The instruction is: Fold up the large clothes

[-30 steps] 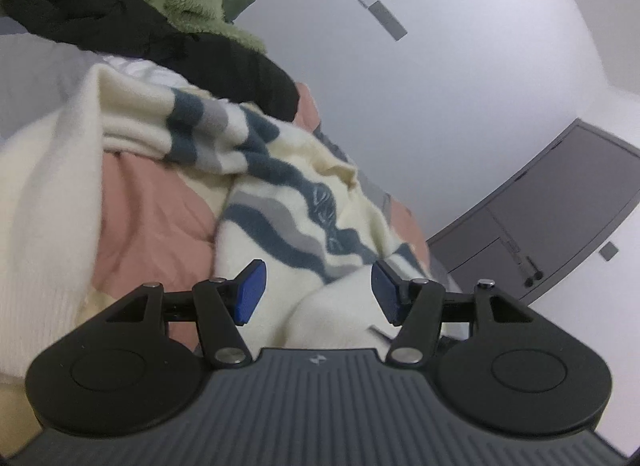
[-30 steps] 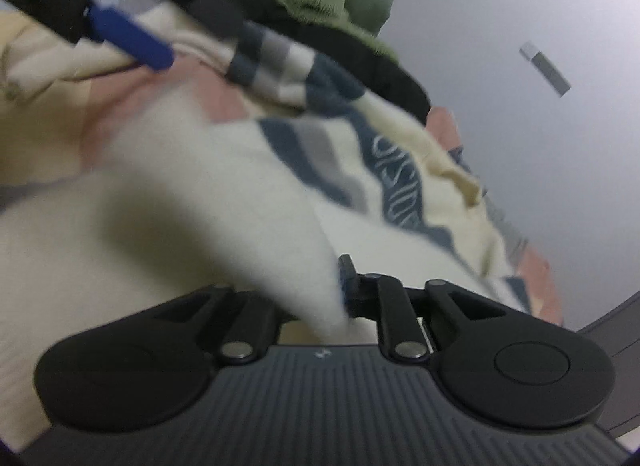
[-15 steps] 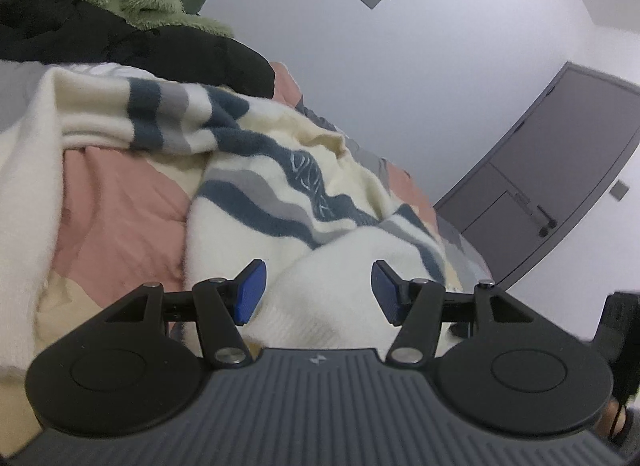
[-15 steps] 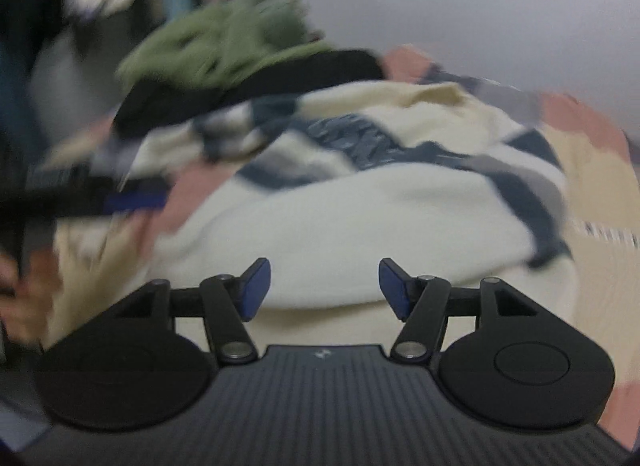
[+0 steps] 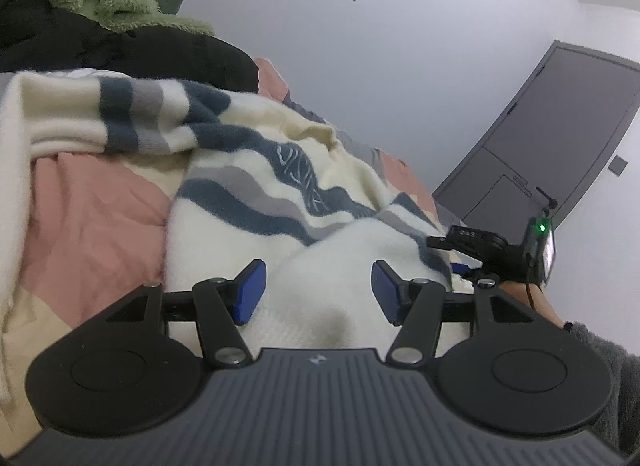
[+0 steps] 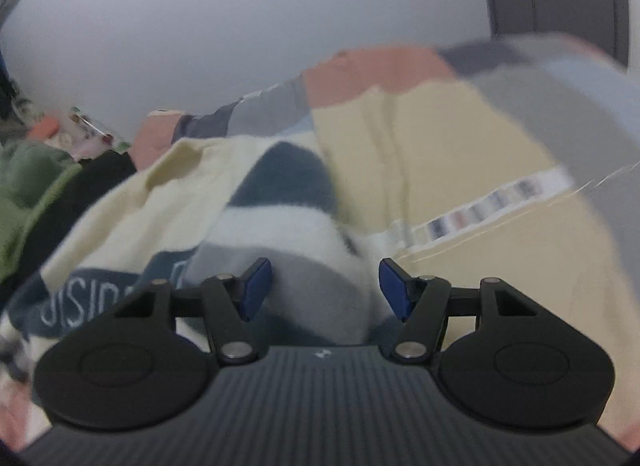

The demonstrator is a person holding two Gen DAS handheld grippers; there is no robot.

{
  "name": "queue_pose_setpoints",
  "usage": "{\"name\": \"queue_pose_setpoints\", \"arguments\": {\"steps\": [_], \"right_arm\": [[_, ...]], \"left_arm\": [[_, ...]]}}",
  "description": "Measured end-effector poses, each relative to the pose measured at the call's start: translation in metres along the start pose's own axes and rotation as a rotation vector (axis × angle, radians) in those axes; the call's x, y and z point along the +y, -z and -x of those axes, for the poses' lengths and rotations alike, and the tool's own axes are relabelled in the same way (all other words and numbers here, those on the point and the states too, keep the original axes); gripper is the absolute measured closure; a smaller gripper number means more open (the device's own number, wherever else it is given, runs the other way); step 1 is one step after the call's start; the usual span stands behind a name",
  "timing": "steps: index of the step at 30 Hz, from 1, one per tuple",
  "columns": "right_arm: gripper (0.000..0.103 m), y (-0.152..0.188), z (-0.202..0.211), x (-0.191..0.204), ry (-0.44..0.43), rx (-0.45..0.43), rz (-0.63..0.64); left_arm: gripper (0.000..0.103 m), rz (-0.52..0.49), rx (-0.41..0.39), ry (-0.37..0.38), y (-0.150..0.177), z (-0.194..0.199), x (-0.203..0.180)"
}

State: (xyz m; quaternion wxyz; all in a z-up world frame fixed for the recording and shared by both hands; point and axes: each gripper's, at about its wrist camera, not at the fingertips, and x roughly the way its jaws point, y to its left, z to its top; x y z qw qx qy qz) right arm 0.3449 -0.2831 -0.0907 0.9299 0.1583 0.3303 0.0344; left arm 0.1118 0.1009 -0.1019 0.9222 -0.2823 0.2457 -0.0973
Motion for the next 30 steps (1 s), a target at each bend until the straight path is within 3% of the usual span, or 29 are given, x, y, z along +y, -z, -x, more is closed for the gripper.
{"name": "queue_pose_setpoints", "arguments": {"steps": [4,8,11,13,21,25,28,30], "right_arm": [[0.078,-0.003,-0.012,0.012,0.013,-0.002,0.140],[0.084,-0.026,-0.005,-0.007,0.031,-0.095,0.072],[0.084,-0.038,-0.015,-0.028,0.125,-0.113,0.054],[0.084,-0.039,-0.029,-0.041,0.172,-0.070,0.056],[0.082,-0.032,-0.021,-0.042,0.129,-0.087,0.045],[0.070,-0.037,0.010,-0.039,0.129,-0.065,-0.014],[0.050,-0.034,0.039,-0.029,0.079,-0.073,-0.018],[0.050,-0.026,0.058,-0.014,0.047,-0.062,0.024]], "left_arm": [[0.039,-0.012,0.029,0.011,0.003,-0.012,0.001],[0.039,-0.016,0.066,0.042,0.007,-0.021,0.001],[0.039,-0.027,0.086,0.039,0.008,-0.027,-0.001],[0.039,-0.032,0.091,0.035,0.009,-0.030,-0.001],[0.039,-0.058,0.089,0.008,0.008,-0.036,-0.004],[0.039,-0.074,0.081,0.005,0.008,-0.032,-0.008],[0.039,-0.088,0.072,-0.011,0.008,-0.027,-0.010],[0.039,-0.088,0.063,-0.016,0.007,-0.023,-0.011]]}}
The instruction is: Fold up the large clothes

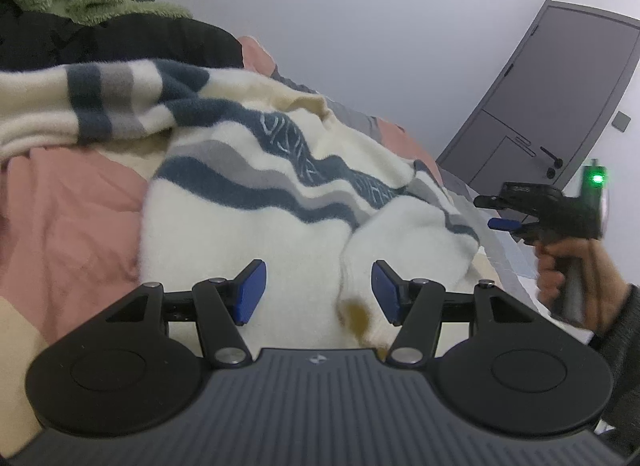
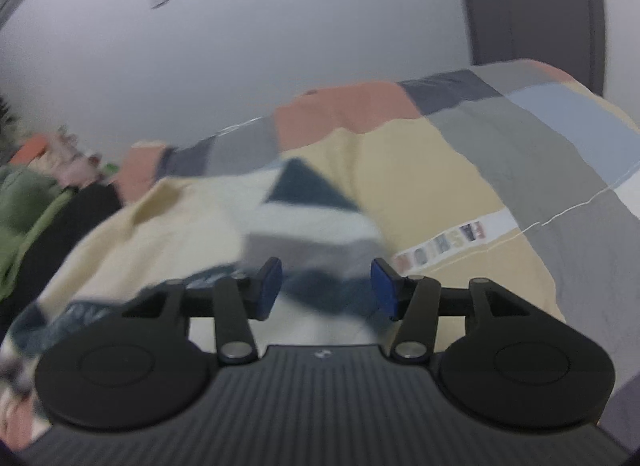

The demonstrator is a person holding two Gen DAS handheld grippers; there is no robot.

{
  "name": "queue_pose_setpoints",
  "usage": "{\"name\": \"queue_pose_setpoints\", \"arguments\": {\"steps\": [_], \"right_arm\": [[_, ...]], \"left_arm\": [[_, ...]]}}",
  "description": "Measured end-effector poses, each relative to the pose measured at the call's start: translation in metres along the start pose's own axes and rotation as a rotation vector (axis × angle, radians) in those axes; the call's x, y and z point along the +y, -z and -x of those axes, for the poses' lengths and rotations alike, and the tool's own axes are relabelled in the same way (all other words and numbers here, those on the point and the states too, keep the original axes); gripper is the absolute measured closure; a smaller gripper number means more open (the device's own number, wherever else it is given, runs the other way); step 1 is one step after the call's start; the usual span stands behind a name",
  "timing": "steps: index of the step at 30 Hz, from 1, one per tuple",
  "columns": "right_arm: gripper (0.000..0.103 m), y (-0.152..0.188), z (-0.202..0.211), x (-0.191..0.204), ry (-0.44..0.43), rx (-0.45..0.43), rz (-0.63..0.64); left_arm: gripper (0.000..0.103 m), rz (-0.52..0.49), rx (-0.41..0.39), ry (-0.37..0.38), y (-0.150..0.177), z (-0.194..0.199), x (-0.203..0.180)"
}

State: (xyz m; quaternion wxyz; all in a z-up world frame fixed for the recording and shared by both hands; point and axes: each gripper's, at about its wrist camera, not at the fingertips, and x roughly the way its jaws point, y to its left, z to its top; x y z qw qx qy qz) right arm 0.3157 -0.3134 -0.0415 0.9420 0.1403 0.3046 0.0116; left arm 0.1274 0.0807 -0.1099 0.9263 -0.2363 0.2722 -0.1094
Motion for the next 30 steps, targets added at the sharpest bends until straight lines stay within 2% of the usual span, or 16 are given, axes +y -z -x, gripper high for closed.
{"name": "queue_pose_setpoints", "arguments": {"steps": [7,10,15,18,22,25,27,30], "right_arm": [[0.052,0.054,0.058,0.062,-0.226,0.108,0.108],[0.052,0.079,0.065,0.085,-0.264,0.178,0.125],[0.054,0.127,0.054,0.109,-0.264,0.270,0.222],[0.055,0.144,0.052,0.110,-0.240,0.245,0.281],[0.053,0.136,0.059,0.092,-0.267,0.254,0.184],[0.053,0.138,0.063,0.088,-0.259,0.240,0.231],[0.053,0.137,0.062,0.083,-0.216,0.225,0.238],[0.053,0.132,0.058,0.071,-0.208,0.245,0.144]], "left_arm": [[0.039,-0.028,-0.042,-0.046,-0.002,0.018,-0.005],[0.039,-0.041,-0.044,-0.091,-0.004,0.024,-0.005],[0.039,-0.066,-0.044,-0.178,-0.009,0.034,0.002],[0.039,-0.059,-0.043,-0.253,-0.014,0.042,0.012],[0.039,-0.054,0.003,-0.438,-0.017,0.057,0.030],[0.039,-0.030,0.006,-0.555,-0.011,0.073,0.042],[0.039,-0.006,-0.004,-0.620,-0.008,0.083,0.047],[0.039,0.017,-0.019,-0.684,-0.008,0.088,0.054]]}}
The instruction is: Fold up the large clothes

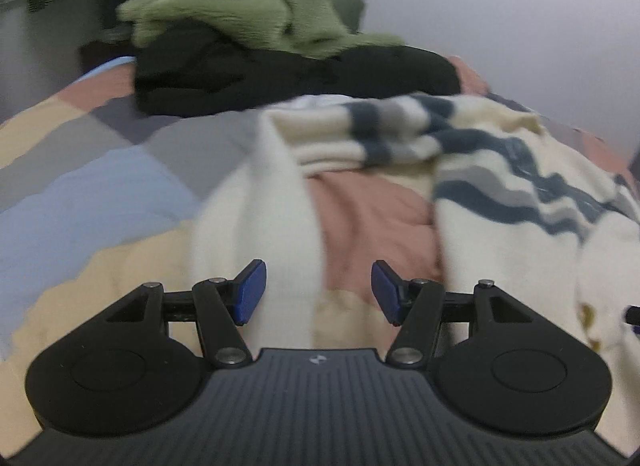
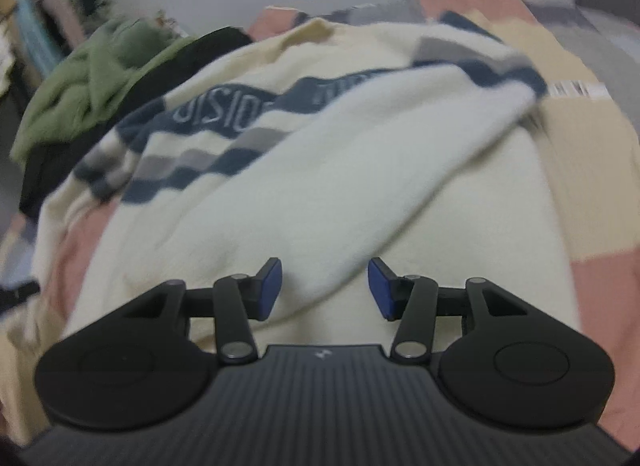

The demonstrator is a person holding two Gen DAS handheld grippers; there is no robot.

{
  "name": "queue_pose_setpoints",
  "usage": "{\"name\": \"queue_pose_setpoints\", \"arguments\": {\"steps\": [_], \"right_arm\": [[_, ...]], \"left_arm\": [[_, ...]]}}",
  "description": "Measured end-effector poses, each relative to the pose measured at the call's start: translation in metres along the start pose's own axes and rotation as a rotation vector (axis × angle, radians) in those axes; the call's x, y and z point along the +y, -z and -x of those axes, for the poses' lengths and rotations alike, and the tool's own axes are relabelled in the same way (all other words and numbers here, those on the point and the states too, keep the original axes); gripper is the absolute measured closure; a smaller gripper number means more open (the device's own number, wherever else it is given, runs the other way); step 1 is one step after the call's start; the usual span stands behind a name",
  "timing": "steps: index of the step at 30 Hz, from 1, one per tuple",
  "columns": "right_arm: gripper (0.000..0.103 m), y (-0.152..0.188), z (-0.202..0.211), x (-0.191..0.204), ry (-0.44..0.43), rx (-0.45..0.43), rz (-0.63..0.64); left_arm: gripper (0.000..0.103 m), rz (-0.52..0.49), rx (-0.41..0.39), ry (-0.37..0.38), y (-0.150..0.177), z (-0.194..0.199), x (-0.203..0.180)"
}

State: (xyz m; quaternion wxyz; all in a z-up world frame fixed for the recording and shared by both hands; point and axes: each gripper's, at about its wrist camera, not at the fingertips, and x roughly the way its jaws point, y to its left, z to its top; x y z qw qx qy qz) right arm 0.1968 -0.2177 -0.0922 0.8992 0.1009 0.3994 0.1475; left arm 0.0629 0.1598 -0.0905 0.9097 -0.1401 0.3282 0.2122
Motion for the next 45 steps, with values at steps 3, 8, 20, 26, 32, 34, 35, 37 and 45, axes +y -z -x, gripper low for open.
{"name": "queue_pose_setpoints", "arguments": {"steps": [3,8,20,26,32,34,35,37,45], "right_arm": [[0.053,-0.001,0.001,-0.008,-0.009,-0.008,-0.044],[0.053,-0.002,-0.004,-0.008,0.024,-0.021,0.015],[0.053,0.000,-0.003,-0.003,0.067,-0.044,0.109],[0.053,0.000,0.006,-0.011,0.045,-0.030,0.053],[0.053,-0.001,0.017,-0.019,0.014,-0.037,0.000],[0.053,-0.003,0.020,-0.023,0.009,-0.042,-0.031],[0.053,-0.004,0.022,-0.025,0.005,-0.048,-0.047],[0.053,-0.007,0.026,-0.030,-0.004,-0.063,-0.075],[0.053,-0.014,0.038,-0.064,-0.026,-0.091,-0.223]], "left_arm": [[0.039,-0.022,0.030,-0.074,0.003,-0.010,-0.001],[0.045,-0.075,0.078,-0.155,0.010,-0.024,-0.010],[0.087,0.169,-0.006,-0.165,-0.015,0.021,0.018],[0.087,0.092,-0.076,-0.069,-0.063,0.073,-0.011],[0.087,-0.045,-0.215,0.044,-0.123,0.135,-0.081],[0.087,-0.098,-0.242,0.106,-0.135,0.152,-0.114],[0.087,-0.130,-0.249,0.144,-0.139,0.160,-0.132],[0.087,-0.175,-0.240,0.218,-0.141,0.165,-0.166],[0.087,-0.246,-0.055,0.533,-0.089,0.137,-0.267]]}}
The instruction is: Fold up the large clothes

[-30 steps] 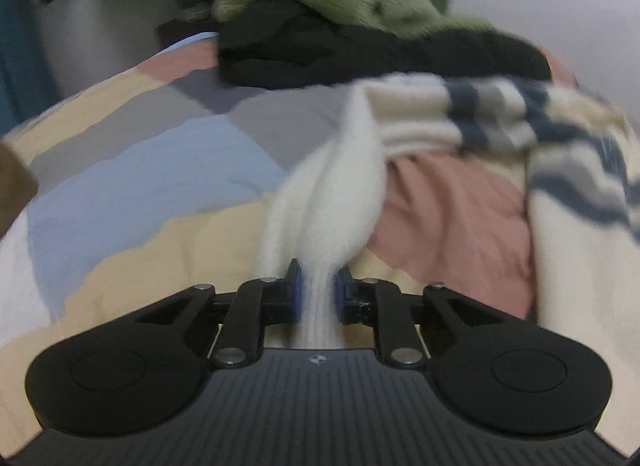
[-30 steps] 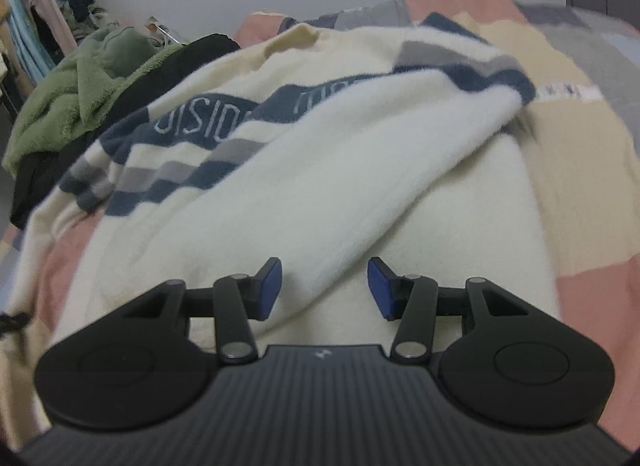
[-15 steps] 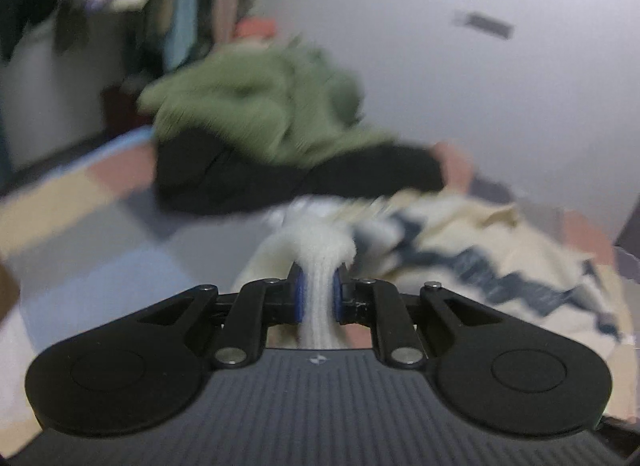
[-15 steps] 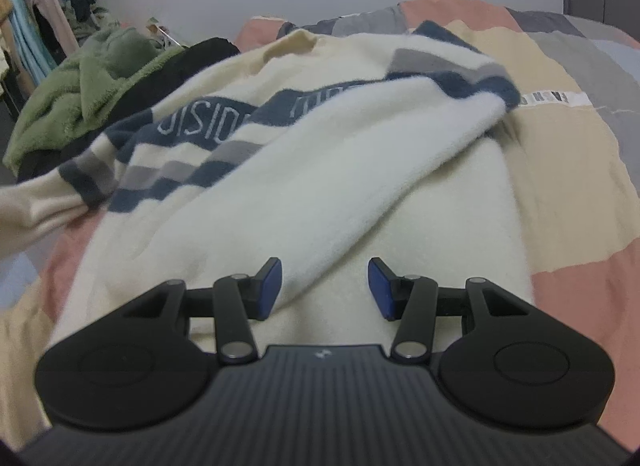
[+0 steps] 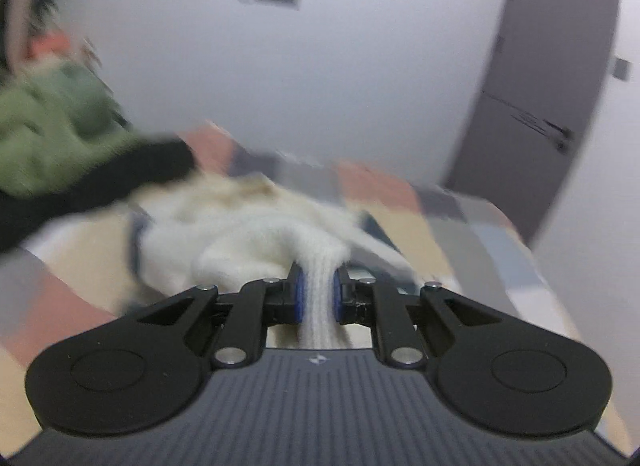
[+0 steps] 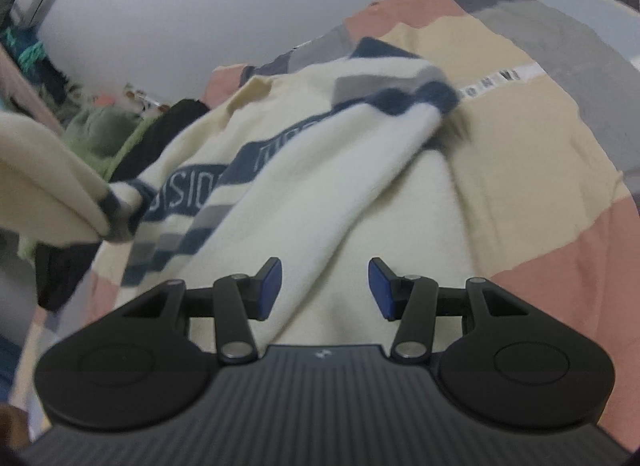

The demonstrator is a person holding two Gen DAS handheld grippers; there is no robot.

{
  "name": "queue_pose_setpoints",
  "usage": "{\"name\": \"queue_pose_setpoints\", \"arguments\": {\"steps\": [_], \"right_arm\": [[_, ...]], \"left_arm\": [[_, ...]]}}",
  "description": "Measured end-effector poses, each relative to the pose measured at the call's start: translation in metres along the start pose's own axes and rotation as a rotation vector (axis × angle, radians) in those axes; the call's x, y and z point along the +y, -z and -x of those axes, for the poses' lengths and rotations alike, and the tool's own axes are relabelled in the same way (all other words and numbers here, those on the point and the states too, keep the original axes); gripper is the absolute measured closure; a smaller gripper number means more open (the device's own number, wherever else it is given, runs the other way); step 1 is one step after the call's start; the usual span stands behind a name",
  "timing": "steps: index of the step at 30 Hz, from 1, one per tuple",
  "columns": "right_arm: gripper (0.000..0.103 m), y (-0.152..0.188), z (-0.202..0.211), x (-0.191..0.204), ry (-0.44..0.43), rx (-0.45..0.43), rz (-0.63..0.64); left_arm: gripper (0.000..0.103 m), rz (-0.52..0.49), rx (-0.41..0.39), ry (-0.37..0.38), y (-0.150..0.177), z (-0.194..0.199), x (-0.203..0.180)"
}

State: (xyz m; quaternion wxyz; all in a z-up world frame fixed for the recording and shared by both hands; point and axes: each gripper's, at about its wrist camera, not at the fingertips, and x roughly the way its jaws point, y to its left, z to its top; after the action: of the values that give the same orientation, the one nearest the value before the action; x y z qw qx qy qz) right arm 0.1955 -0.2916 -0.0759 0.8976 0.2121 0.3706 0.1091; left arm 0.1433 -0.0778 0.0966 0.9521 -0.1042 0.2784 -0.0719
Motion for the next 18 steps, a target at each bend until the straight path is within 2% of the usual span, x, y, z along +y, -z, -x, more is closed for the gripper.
{"name": "queue_pose_setpoints", "arguments": {"steps": [4,7,9,10,12,14,15,18], "right_arm": [[0.052,0.000,0.010,-0.027,-0.009,-0.003,-0.051],[0.051,-0.002,0.011,-0.039,-0.011,0.013,-0.086],[0.050,-0.003,0.010,-0.042,-0.020,0.011,-0.111],[0.050,-0.004,0.009,-0.041,-0.023,0.009,-0.116],[0.050,-0.004,0.009,-0.037,-0.031,0.005,-0.100],[0.050,-0.005,0.010,-0.032,-0.043,0.001,-0.076],[0.050,-0.005,0.011,-0.030,-0.051,-0.001,-0.067],[0.050,-0.006,0.014,-0.026,-0.080,-0.013,-0.060]], "left_arm": [[0.087,0.021,0.113,0.092,0.037,-0.045,-0.006],[0.086,0.052,0.164,0.114,0.059,-0.067,0.002],[0.084,0.079,0.192,0.161,0.067,-0.075,0.011],[0.080,0.090,0.211,0.197,0.070,-0.077,0.020],[0.052,0.109,0.235,0.259,0.075,-0.074,0.031],[0.036,0.110,0.222,0.274,0.080,-0.065,0.042],[0.033,0.108,0.212,0.268,0.083,-0.062,0.047],[0.032,0.129,0.202,0.274,0.089,-0.057,0.072]]}}
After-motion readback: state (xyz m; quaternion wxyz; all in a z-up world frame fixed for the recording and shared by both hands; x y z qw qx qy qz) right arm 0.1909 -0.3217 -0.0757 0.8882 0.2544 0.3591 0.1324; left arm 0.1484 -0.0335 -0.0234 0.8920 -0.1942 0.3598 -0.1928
